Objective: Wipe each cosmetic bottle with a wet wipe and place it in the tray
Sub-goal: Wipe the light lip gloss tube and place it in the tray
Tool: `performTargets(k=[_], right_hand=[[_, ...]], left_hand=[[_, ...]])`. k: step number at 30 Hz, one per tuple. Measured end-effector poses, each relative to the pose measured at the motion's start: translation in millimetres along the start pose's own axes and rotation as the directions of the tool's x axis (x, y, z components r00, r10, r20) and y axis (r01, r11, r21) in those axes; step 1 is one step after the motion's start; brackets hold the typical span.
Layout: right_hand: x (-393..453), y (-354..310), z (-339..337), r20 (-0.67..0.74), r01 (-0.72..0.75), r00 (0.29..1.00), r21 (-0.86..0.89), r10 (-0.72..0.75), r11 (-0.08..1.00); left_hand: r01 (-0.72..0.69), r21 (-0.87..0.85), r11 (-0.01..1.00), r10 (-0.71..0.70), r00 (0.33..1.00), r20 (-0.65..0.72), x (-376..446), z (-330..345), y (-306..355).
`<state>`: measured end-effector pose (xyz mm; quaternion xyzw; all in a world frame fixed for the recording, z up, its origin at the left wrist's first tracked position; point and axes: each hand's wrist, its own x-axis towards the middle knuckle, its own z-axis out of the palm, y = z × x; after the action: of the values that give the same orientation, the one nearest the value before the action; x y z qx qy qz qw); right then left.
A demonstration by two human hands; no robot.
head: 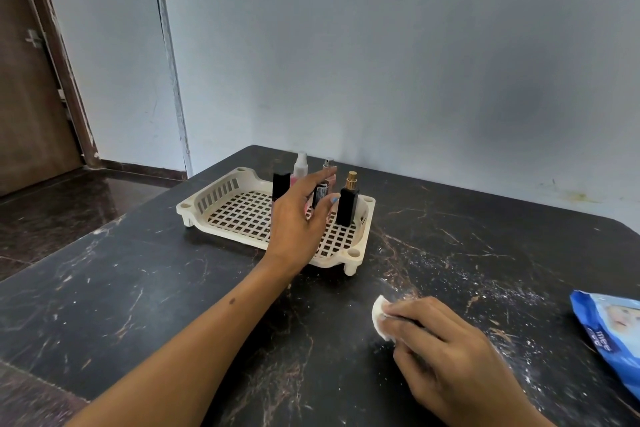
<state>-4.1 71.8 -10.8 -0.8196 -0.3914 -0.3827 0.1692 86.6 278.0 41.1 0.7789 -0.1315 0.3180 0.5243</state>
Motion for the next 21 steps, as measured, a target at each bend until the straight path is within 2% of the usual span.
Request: performTargets(k=[21], right_hand=[[0.5, -0.4, -0.9, 0.012, -0.001, 1.0, -0.002, 0.001, 1.0]], left_hand=[[-0.022, -0.002, 1.0, 0.022, 1.0, -0.002, -0.6, -0.2, 0.3]])
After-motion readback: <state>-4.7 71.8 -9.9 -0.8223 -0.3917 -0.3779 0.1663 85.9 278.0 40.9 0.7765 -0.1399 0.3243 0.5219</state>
